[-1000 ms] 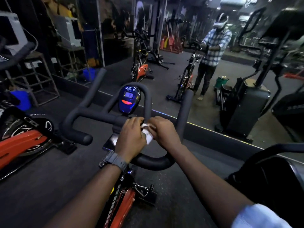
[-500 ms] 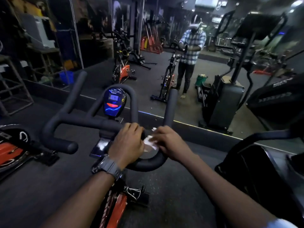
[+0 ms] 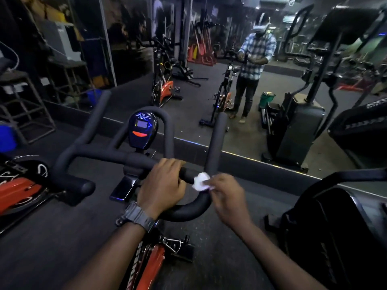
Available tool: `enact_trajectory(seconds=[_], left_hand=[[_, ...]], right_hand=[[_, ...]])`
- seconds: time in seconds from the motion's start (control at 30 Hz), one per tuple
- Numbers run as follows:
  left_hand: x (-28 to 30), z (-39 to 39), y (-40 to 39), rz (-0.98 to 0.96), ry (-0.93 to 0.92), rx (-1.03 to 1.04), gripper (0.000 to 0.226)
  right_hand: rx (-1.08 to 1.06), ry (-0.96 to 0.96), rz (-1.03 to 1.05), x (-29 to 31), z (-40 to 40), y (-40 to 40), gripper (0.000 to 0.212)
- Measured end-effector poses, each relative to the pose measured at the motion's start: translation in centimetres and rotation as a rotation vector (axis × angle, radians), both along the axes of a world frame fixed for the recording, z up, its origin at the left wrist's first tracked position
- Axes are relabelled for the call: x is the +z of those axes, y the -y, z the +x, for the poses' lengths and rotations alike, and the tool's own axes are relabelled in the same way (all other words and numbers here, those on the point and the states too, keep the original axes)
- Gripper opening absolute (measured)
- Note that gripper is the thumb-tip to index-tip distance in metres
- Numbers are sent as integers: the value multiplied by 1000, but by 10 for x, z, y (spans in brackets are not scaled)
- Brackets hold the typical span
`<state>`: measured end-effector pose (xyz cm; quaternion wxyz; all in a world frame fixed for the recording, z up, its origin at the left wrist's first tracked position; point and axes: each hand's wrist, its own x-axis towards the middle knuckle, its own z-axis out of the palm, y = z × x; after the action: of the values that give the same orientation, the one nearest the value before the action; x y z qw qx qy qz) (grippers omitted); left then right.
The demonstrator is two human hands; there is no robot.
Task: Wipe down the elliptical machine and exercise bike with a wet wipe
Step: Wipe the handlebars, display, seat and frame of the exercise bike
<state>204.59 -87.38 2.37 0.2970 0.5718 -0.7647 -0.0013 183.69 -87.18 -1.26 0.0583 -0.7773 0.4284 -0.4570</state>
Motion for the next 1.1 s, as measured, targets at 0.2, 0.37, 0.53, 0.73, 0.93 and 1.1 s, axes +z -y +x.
enact_trajectory(seconds=[0.2, 0.37, 0.53, 0.73, 0.93, 1.1], left_hand=[[5, -2, -4, 16, 44, 19, 46], [5, -3, -5, 37, 86, 35, 44], [3, -2, -3, 27, 117, 23, 42], [5, -29, 5, 114, 23, 6, 47], [14, -57, 34, 214, -79, 126, 37], [2, -62, 35, 126, -207, 149, 35]], right_hand=[[-40, 1320, 829, -23, 32, 6, 25], [46, 1667, 1364, -31, 45, 22, 17], [117, 1524, 1031, -20, 14, 33, 16], [-1, 176, 154, 6, -7, 34, 15], [-205, -125, -101, 87, -30, 154, 26], [137, -266, -80, 62, -36, 110, 7]])
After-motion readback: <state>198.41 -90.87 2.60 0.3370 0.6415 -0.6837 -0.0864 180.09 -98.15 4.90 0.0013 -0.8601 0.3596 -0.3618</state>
